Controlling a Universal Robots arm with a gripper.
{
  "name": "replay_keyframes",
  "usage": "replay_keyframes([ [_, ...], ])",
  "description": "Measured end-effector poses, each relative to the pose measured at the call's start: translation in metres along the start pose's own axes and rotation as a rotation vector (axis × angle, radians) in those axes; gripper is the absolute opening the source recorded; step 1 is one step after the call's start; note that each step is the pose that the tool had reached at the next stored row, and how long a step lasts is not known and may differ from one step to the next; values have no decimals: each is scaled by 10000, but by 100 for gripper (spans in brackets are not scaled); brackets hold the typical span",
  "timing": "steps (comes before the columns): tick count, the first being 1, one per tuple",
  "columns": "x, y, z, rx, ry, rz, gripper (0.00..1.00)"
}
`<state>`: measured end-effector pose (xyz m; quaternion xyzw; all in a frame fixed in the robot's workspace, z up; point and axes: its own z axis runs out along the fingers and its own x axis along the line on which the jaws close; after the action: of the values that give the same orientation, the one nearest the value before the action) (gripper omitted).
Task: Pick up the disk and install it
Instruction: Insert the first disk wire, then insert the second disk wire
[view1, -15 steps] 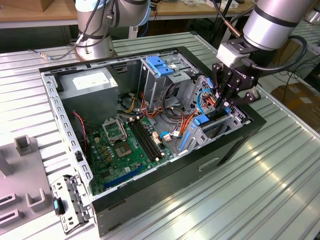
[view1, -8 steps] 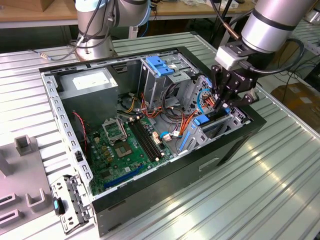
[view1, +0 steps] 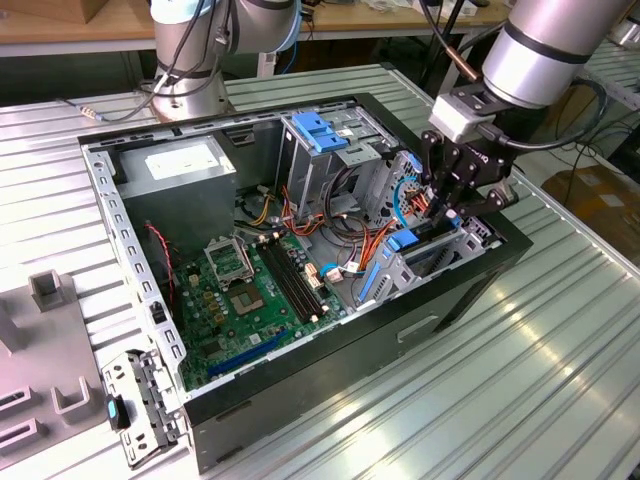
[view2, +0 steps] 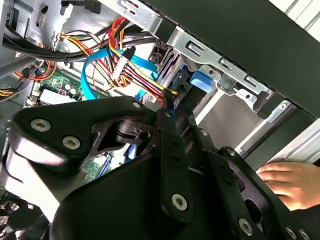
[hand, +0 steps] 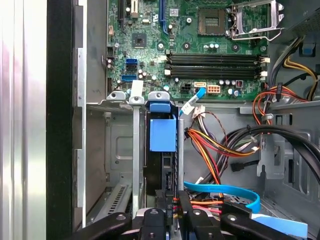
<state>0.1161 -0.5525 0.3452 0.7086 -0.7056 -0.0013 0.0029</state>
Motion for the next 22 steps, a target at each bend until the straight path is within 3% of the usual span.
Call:
replay_keyframes([
  [2, 0, 0, -105, 11, -3, -1, 24],
  [3, 1, 0, -126, 14, 1, -1, 24],
  [5, 1, 1, -130, 15, -3, 0, 23],
  [8, 1, 1, -131, 15, -3, 0, 11],
  [22, 1, 10, -136, 15, -2, -1, 11],
])
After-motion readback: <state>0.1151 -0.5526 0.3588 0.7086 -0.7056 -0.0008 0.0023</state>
